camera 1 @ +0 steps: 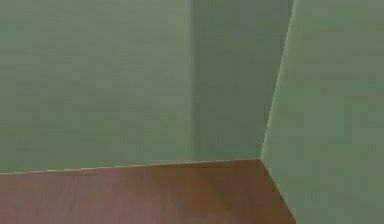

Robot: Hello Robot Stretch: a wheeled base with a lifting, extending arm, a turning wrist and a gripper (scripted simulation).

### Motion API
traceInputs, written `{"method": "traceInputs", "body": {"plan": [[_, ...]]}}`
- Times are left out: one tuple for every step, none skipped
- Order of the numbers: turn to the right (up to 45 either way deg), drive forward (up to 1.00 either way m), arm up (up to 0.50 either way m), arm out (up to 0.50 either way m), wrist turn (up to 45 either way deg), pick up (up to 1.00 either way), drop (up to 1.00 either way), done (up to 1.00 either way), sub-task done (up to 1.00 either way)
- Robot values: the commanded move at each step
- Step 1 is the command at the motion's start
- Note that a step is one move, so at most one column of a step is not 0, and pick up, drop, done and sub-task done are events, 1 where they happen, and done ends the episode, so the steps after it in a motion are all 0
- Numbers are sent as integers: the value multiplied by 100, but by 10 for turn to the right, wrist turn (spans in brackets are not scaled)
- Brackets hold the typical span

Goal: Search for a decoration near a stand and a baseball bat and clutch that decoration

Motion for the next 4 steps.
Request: {"method": "traceInputs", "body": {"plan": [[0,5,0,0,0,0,0,0,0],[-450,0,0,0,0,0,0,0,0],[-270,0,0,0,0,0,0,0,0],[-30,0,0,0,0,0,0,0,0]]}}
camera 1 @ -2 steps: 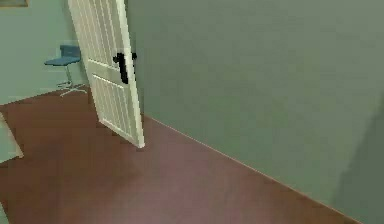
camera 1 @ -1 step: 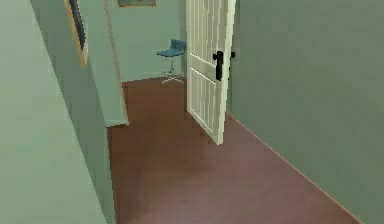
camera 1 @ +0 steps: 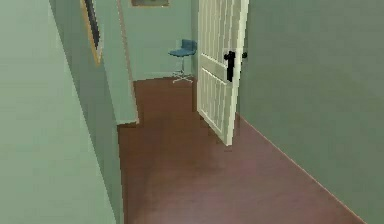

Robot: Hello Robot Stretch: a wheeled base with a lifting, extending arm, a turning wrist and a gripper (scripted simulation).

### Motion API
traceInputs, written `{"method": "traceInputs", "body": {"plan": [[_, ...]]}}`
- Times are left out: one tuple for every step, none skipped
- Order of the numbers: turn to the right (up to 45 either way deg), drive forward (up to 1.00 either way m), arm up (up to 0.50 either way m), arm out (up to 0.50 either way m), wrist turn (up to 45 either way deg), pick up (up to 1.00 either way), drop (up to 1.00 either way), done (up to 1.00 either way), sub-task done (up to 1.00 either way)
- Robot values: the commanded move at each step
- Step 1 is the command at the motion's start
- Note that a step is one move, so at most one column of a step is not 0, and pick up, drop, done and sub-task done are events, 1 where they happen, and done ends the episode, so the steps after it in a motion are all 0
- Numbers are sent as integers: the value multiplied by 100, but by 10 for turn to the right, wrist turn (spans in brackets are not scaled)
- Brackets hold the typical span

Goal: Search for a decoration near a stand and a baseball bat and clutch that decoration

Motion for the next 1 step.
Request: {"method": "traceInputs", "body": {"plan": [[0,65,0,0,0,0,0,0,0]]}}
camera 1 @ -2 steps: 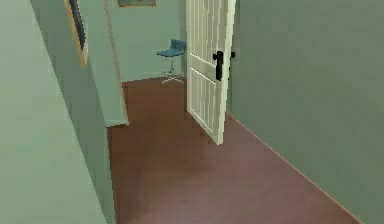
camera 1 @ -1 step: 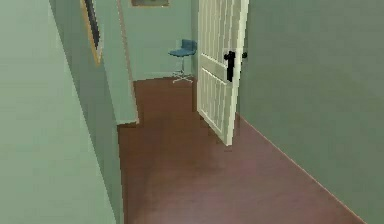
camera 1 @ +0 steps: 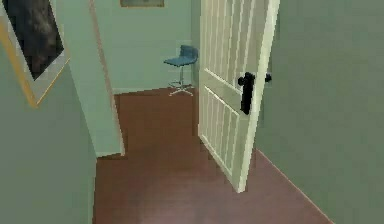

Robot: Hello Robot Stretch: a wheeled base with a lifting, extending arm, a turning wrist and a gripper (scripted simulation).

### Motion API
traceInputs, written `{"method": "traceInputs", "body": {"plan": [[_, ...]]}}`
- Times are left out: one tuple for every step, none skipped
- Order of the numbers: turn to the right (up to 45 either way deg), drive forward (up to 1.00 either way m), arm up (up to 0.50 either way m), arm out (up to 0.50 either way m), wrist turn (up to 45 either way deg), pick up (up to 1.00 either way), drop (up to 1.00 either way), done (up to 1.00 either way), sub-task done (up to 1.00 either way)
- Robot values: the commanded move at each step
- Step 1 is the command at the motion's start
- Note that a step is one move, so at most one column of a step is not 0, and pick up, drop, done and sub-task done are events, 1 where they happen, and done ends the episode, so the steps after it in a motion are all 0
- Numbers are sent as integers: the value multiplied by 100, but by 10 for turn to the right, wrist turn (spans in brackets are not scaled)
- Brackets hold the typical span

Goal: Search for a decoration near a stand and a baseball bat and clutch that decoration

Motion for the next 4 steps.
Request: {"method": "traceInputs", "body": {"plan": [[450,0,0,0,0,0,0,0,0],[120,0,0,0,0,0,0,0,0],[0,10,0,0,0,0,0,0,0],[-450,0,0,0,0,0,0,0,0]]}}
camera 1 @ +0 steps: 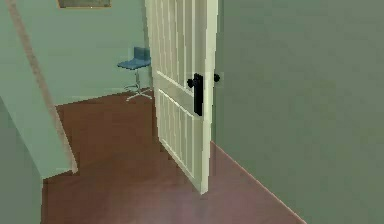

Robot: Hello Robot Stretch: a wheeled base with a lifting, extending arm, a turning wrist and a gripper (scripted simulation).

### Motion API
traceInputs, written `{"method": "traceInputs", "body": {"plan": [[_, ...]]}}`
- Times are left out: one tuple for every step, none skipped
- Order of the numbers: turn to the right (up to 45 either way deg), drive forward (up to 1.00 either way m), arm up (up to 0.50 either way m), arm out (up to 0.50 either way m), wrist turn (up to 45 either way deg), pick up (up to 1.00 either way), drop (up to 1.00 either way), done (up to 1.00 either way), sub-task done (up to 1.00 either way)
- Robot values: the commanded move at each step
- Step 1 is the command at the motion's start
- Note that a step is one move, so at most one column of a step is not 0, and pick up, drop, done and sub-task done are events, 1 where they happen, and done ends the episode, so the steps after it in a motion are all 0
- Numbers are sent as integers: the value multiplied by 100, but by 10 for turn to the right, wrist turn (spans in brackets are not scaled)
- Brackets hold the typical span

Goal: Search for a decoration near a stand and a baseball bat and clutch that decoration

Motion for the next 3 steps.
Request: {"method": "traceInputs", "body": {"plan": [[-180,0,0,0,0,0,0,0,0],[0,100,0,0,0,0,0,0,0],[0,50,0,0,0,0,0,0,0]]}}
